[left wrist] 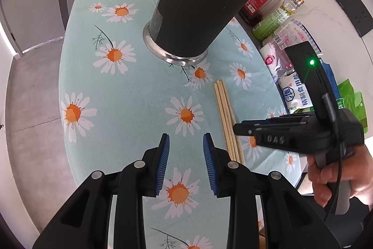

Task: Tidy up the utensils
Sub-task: 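Close the right tool on a chopstick from the pile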

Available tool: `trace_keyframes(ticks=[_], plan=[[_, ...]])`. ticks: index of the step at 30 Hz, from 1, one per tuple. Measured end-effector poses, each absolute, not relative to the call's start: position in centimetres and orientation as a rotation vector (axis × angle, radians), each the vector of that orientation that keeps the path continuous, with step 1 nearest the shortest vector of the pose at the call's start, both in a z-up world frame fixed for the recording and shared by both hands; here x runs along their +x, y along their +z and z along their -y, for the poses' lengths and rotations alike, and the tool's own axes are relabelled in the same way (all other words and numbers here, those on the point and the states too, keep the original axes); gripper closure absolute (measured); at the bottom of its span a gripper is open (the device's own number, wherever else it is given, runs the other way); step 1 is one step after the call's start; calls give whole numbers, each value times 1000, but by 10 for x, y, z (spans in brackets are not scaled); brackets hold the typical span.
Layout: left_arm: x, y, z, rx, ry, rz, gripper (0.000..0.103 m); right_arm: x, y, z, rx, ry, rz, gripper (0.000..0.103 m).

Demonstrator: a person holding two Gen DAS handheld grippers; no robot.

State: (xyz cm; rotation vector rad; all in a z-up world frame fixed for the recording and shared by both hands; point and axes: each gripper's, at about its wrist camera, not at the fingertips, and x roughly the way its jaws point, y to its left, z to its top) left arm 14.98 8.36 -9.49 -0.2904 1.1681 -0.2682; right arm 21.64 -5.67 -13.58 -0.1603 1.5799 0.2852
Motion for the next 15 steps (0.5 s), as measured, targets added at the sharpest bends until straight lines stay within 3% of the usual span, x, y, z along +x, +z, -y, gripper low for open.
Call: trace_keyframes(ticks=[7, 15], plan=[[152, -106, -93, -328, -232, -1195, 74, 207, -143, 31, -220, 239, -1570, 85], [159, -108, -86, -317, -202, -1230, 74, 213, -138, 39, -262, 239, -1579, 97]])
